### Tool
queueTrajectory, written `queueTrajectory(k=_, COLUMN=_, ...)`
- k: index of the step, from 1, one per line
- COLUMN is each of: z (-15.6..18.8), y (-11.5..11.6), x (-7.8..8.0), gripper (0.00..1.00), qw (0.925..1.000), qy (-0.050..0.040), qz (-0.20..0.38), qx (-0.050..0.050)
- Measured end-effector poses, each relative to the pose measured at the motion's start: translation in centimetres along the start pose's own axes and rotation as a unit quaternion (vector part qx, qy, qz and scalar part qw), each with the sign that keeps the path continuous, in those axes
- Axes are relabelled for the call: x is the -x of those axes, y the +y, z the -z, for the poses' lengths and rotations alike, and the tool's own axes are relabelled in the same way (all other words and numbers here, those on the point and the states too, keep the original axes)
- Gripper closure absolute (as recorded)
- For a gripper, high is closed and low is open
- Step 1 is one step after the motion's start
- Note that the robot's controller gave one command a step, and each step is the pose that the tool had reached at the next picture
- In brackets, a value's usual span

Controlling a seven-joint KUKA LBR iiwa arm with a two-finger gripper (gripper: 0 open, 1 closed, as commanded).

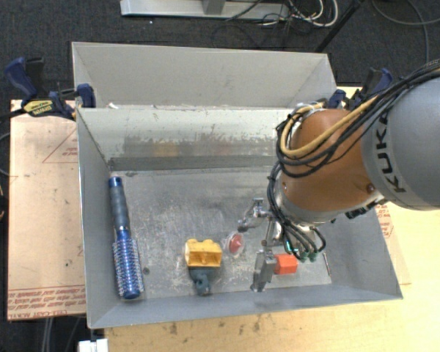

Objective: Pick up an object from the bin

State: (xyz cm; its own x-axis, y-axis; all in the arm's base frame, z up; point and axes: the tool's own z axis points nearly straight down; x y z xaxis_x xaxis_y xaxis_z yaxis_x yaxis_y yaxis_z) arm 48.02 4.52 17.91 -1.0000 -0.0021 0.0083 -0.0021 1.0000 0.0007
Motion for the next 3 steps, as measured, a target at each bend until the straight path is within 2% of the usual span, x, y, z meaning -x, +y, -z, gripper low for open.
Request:
queueTrajectory(k=1, z=-10.8, y=7.7, x=3.0, gripper=0.0, qw=0.9999, qy=-0.0092, qz=0.004, qx=0.001)
queueTrajectory(k=2, z=-7.8, y=6.8, x=3.6, gripper=0.0, qw=0.9998, qy=-0.0061, qz=-0.019, qx=0.001)
queueTrajectory(k=3, z=-6.5, y=7.1, x=3.8, gripper=0.0, qw=0.9977, qy=-0.0051, qz=-0.068, qx=0.001)
